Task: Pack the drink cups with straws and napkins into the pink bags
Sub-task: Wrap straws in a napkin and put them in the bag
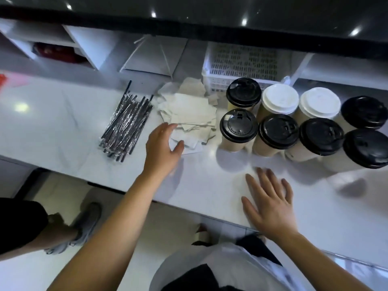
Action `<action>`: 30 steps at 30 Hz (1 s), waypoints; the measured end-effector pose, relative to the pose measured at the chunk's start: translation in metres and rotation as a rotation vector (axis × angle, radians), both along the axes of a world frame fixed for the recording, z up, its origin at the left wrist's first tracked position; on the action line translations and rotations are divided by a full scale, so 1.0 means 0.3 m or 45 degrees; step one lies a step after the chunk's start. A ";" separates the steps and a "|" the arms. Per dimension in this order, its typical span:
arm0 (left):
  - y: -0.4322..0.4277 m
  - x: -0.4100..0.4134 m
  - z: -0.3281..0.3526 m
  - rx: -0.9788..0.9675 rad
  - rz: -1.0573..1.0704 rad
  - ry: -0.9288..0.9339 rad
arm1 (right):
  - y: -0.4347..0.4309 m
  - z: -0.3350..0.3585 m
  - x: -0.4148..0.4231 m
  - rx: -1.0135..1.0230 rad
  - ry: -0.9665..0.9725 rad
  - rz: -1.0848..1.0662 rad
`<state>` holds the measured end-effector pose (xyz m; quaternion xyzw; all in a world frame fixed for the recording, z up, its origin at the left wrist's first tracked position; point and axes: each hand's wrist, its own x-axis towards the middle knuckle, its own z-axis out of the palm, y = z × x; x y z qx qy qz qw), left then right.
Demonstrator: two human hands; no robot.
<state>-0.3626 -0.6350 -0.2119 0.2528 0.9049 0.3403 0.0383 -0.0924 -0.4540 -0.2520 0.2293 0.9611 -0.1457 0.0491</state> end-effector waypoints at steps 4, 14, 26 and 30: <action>0.095 -0.200 0.041 -0.121 -0.122 0.024 | 0.004 -0.013 0.001 0.019 0.042 -0.030; 0.135 -0.278 0.019 -0.227 -0.327 0.280 | 0.004 -0.032 -0.002 0.012 0.163 -0.079; -0.018 -0.082 -0.051 -0.051 -0.293 0.093 | 0.003 -0.035 -0.001 -0.015 0.240 -0.097; 0.034 -0.139 -0.025 -0.125 -0.177 -0.002 | 0.005 -0.030 -0.002 -0.019 0.219 -0.076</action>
